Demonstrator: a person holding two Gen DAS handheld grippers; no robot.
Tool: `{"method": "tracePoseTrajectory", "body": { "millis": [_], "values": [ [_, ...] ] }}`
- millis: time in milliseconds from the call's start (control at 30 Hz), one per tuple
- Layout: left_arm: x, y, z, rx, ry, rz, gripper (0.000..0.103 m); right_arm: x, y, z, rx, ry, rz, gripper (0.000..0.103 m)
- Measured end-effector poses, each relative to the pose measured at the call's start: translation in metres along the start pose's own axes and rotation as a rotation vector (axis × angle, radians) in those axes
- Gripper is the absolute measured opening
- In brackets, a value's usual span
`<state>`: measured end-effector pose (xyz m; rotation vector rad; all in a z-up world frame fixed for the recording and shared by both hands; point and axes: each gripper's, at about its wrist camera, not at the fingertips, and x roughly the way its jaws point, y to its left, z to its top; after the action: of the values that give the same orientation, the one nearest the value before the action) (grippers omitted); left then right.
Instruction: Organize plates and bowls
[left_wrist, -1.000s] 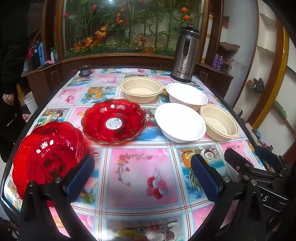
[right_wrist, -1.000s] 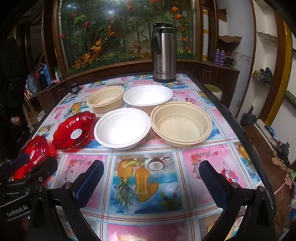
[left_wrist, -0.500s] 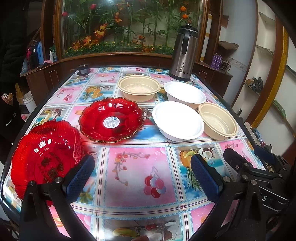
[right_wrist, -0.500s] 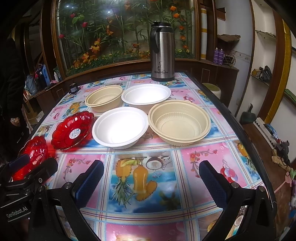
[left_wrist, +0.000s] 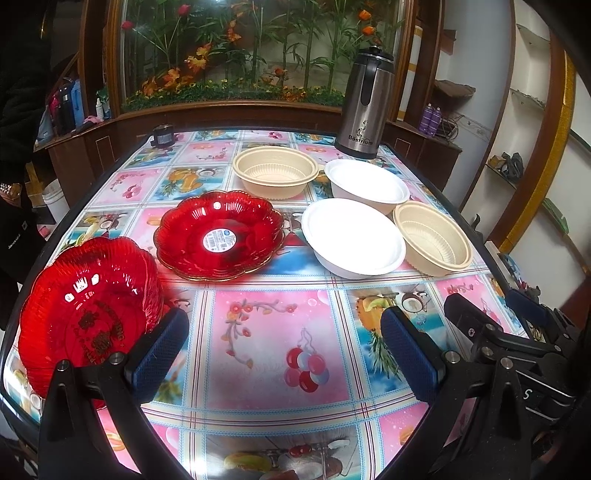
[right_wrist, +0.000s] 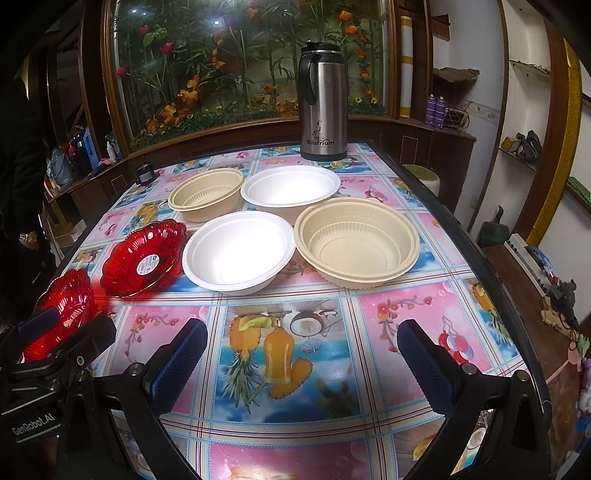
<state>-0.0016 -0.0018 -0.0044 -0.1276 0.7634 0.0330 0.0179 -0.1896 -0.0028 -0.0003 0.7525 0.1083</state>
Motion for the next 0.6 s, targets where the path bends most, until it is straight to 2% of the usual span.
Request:
{"method": "tracePoseTrajectory", "body": {
  "millis": [600],
  "values": [
    [0.0020, 0.0025, 0.0008, -0.012, 0.012, -0.007, 0.103, 0.0012, 0.0023, 0.0008, -0.003, 0.003, -0.003, 0.103]
  ]
}}
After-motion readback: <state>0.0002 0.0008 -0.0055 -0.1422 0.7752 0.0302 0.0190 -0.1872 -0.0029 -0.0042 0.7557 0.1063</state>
